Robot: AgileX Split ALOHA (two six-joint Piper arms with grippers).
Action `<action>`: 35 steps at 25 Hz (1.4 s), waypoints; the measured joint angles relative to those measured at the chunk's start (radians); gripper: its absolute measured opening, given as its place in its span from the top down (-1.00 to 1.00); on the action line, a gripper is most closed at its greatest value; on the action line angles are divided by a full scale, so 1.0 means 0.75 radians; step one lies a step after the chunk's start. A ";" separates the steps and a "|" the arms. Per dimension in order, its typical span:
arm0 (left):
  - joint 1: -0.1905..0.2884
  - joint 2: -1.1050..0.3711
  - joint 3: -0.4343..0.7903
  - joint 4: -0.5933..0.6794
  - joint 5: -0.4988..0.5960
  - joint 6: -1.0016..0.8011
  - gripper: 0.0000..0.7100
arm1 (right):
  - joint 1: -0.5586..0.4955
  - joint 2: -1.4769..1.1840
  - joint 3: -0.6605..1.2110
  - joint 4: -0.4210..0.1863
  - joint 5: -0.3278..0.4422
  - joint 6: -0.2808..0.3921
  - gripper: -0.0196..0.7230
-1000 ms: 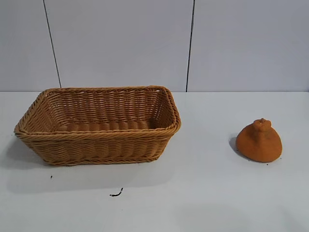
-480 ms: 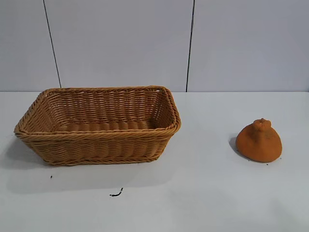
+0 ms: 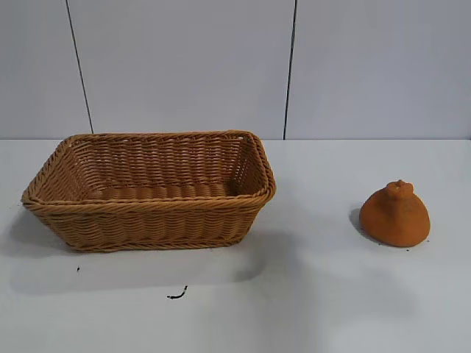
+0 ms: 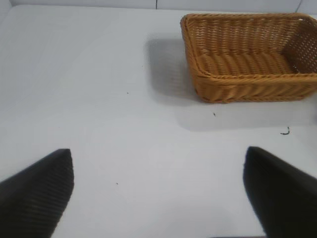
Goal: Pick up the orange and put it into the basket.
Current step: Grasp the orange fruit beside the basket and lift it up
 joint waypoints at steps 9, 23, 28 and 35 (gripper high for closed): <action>0.000 0.000 0.000 0.000 0.000 0.000 -0.88 | 0.000 0.656 -0.417 0.006 -0.008 0.000 -0.92; 0.000 0.000 0.000 0.000 0.000 0.000 -0.88 | 0.000 1.264 -0.610 0.015 -0.070 0.000 -0.92; 0.000 0.000 0.000 0.000 0.000 0.000 -0.88 | 0.000 1.332 -0.610 0.016 -0.156 0.000 -0.92; 0.000 0.000 0.000 0.000 0.000 0.000 -0.88 | 0.000 1.348 -0.611 0.017 -0.155 0.000 0.26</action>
